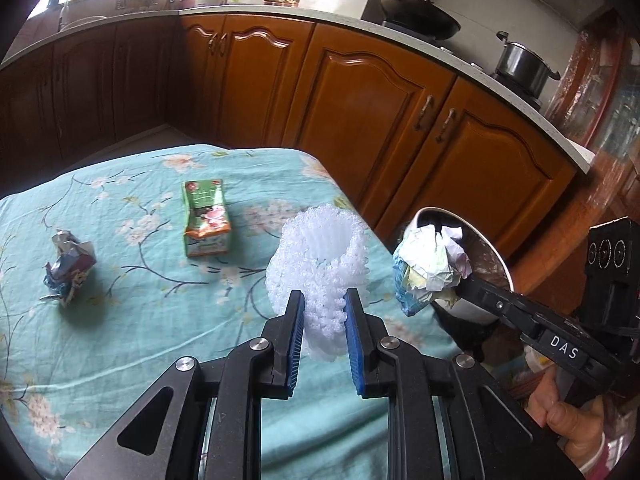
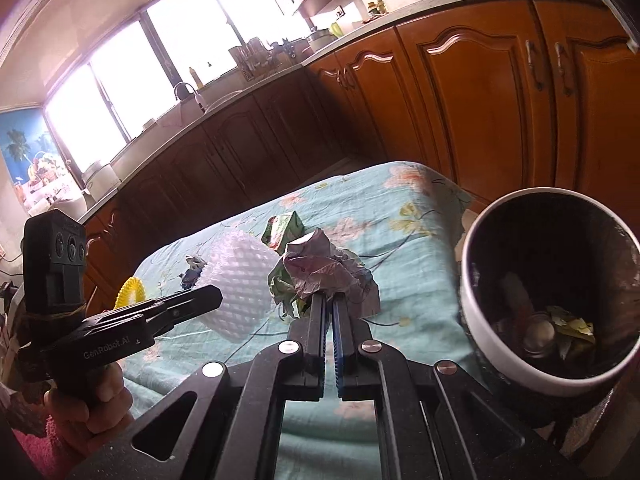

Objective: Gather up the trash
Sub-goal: 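Carry the mesh net and paper over the trash bin and open both tools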

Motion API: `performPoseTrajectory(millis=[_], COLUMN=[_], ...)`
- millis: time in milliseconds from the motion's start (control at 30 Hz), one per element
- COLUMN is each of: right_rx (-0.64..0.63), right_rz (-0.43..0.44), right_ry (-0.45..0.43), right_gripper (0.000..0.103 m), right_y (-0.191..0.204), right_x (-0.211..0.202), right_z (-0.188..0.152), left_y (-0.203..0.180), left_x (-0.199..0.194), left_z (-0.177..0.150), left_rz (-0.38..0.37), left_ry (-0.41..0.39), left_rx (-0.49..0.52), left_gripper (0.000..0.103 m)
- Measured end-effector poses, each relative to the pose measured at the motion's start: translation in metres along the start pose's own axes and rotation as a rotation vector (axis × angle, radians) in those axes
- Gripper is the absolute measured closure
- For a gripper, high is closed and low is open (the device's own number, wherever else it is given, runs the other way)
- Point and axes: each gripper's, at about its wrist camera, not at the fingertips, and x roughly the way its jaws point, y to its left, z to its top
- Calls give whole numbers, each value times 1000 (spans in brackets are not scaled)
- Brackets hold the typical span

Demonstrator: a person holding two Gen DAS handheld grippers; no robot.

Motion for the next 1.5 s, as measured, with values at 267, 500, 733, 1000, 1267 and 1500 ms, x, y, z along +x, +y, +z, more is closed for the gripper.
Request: performPoseTrajectory(millis=[267, 500, 733, 1000, 1267, 1500], right_rx=[56, 110, 140, 145, 147, 153], right_rz=[-96, -160, -216, -248, -264, -276], right_ry=[-74, -109, -124, -126, -102, -74], right_gripper=[100, 100, 100, 100, 100, 100], right_y=[-44, -80, -102, -114, -127, -138], right_x=[-49, -74, -85, -85, -73, -60], right_z=[0, -3, -4, 1, 6, 11], left_y=[-41, -74, -100, -127, -145, -156], left_x=[14, 33, 60, 96, 127, 153], left_z=[8, 15, 29, 42, 48, 51], left_rz=[-63, -116, -162, -172, -169, -143], left_ry=[8, 30, 60, 106, 142, 154], left_rx=[71, 114, 166, 197, 228, 237], left_gripper=[84, 84, 84, 84, 83, 82])
